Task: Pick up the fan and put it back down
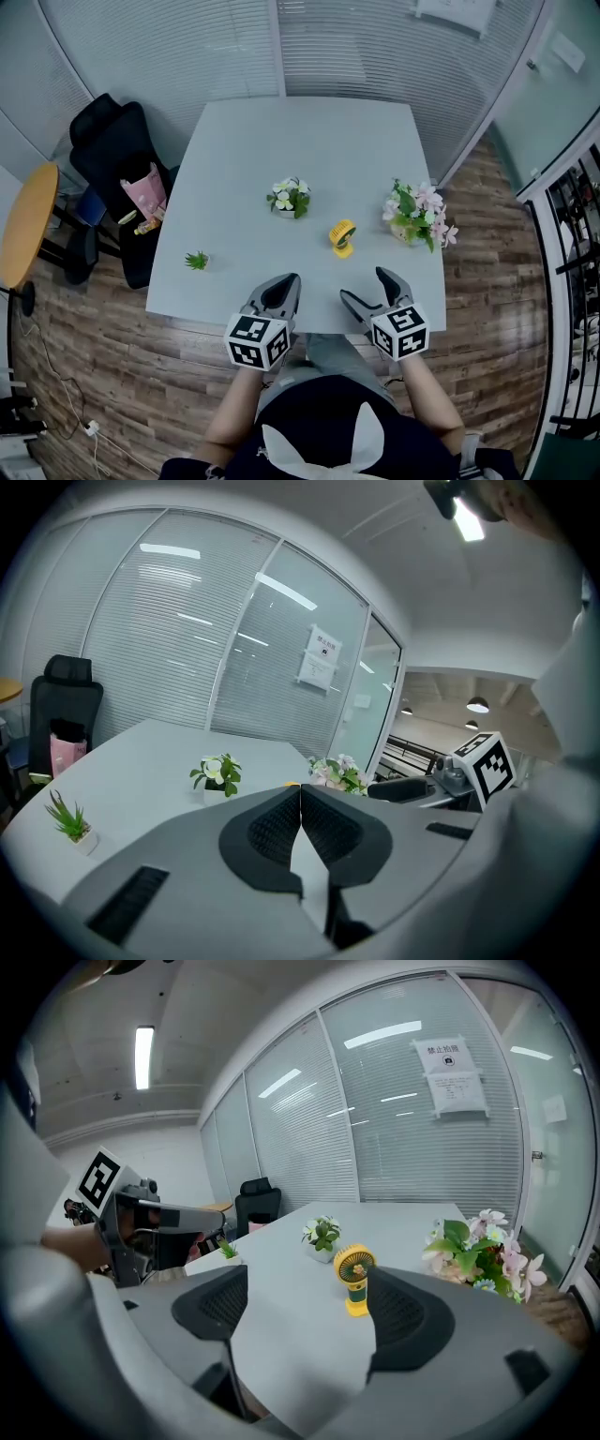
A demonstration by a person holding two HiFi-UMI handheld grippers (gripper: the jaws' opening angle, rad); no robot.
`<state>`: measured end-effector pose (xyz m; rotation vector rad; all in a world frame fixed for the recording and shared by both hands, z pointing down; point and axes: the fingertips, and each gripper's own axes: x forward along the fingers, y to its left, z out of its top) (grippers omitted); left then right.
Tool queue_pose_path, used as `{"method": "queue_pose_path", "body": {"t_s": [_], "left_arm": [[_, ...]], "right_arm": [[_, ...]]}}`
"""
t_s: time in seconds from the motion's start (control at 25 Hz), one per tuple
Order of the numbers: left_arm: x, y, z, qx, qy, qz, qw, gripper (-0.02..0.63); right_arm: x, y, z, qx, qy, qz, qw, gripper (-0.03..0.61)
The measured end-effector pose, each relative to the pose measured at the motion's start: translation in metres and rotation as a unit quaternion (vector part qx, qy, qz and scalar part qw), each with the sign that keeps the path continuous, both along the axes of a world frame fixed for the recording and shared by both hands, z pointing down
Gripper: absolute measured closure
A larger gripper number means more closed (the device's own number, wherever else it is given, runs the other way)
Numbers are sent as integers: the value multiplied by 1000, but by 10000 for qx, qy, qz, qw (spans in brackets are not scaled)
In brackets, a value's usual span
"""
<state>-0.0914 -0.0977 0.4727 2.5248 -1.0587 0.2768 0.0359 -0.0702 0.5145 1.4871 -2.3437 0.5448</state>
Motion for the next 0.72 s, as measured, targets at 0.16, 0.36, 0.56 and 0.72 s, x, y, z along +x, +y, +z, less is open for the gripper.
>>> {"method": "queue_pose_path", "body": {"t_s": [0.16, 0.36, 0.56, 0.72], "left_arm": [[6, -13, -2, 33, -5, 72, 10000, 591], [8, -34, 1, 0, -46, 89, 9999, 592], [11, -56, 0, 31, -85, 126, 9999, 591], [13, -72, 0, -5, -66, 124, 9999, 591]], "right_arm": [[1, -18, 1, -10, -2, -36, 10000, 178], [0, -42, 4, -53, -5, -93, 9999, 150], [4, -67, 7, -67, 30, -98, 9999, 140], [6, -82, 14, -178, 37, -121, 9998, 137]]}}
